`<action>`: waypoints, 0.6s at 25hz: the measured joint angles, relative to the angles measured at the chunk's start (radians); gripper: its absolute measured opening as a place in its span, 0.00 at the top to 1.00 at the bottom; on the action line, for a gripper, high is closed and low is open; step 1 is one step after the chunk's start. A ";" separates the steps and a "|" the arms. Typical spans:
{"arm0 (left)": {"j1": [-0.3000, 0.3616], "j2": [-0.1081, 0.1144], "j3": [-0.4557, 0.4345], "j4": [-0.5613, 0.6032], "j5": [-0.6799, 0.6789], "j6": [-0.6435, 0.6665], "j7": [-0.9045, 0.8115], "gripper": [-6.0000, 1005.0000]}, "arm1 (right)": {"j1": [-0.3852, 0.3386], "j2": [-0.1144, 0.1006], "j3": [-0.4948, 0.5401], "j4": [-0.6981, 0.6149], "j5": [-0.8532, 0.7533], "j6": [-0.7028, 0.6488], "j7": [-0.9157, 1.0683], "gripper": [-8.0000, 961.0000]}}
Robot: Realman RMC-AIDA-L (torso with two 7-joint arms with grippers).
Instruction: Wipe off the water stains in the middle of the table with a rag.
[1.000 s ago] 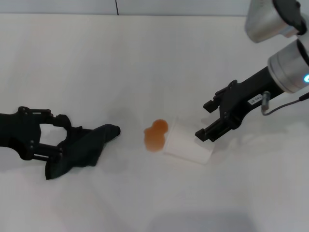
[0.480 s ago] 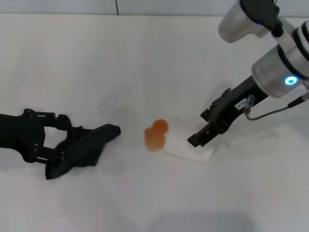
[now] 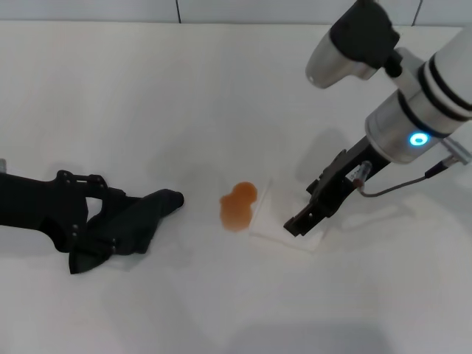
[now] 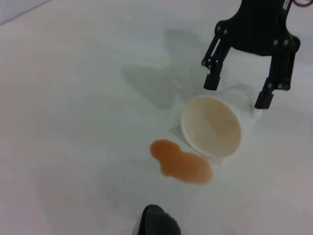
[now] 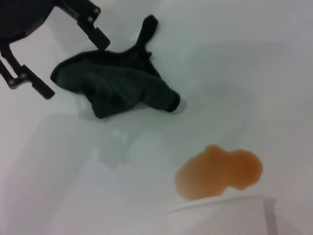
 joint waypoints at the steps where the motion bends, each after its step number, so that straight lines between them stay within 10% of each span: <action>1: -0.001 -0.001 0.001 0.001 0.000 0.000 -0.001 0.18 | 0.002 0.000 -0.007 0.008 0.000 0.009 0.000 0.11; 15: 0.002 -0.006 -0.004 0.052 -0.005 0.010 -0.060 0.18 | -0.008 0.003 -0.050 0.032 0.011 0.041 -0.005 0.11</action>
